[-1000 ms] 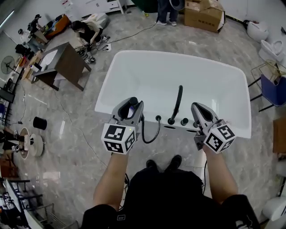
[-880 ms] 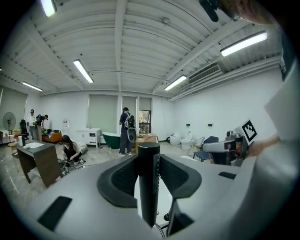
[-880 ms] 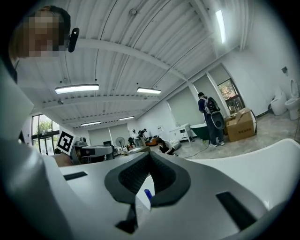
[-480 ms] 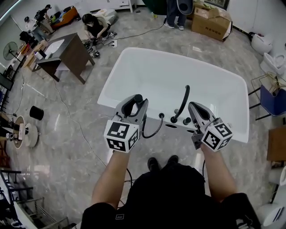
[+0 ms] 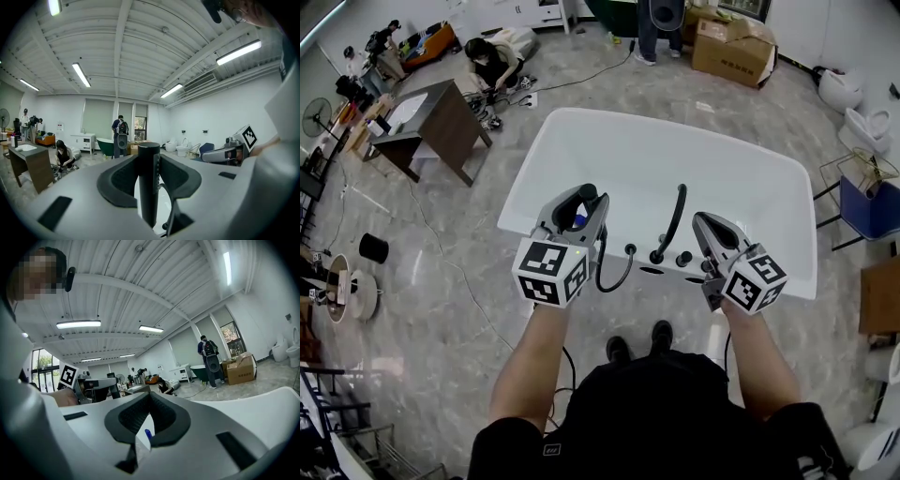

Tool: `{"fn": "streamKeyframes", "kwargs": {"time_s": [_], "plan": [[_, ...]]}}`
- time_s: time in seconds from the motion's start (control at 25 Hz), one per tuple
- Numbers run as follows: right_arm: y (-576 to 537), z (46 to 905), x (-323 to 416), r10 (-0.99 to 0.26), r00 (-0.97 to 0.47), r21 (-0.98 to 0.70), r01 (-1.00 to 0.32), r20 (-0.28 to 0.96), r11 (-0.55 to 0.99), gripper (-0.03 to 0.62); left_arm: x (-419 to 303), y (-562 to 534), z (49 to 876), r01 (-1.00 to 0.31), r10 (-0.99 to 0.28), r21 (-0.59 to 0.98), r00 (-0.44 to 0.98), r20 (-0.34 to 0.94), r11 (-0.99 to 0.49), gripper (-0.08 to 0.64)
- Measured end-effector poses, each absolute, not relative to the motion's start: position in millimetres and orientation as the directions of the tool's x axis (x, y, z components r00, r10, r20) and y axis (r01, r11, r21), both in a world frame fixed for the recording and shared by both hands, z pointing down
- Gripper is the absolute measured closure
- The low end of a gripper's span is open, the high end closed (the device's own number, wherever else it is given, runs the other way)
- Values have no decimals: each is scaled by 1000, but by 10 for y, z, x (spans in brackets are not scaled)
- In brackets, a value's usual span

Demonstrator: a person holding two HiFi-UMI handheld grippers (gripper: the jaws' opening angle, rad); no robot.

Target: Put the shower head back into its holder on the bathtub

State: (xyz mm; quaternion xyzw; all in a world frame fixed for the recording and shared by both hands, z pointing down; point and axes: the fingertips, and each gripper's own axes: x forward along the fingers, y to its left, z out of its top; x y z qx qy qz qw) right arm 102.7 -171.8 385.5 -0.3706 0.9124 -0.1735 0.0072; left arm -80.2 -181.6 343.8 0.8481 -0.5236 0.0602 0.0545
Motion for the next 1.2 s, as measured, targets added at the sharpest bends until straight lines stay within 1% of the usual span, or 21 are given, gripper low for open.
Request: {"fn": "streamKeyframes", "kwargs": {"time_s": [0.12, 0.4, 1.0, 1.2], "plan": [[-1845, 3810, 1050, -676, -731, -325, -665, 95, 673, 578, -767, -1919, 3288, -897, -888, 10, 440, 136, -443, 410], [-1956, 3828, 1065, -658, -747, -338, -645, 90, 686, 578, -642, -2078, 3052, -895, -891, -10, 442, 103, -445, 410], [-2075, 3801, 1132, -656, -751, -341, -638, 78, 690, 578, -559, -2176, 2966, -898, -895, -24, 437, 88, -440, 410], [-2108, 3799, 1135, -657, -750, -345, -639, 79, 688, 578, -554, -2190, 2803, -895, -895, -22, 444, 45, -445, 410]]}}
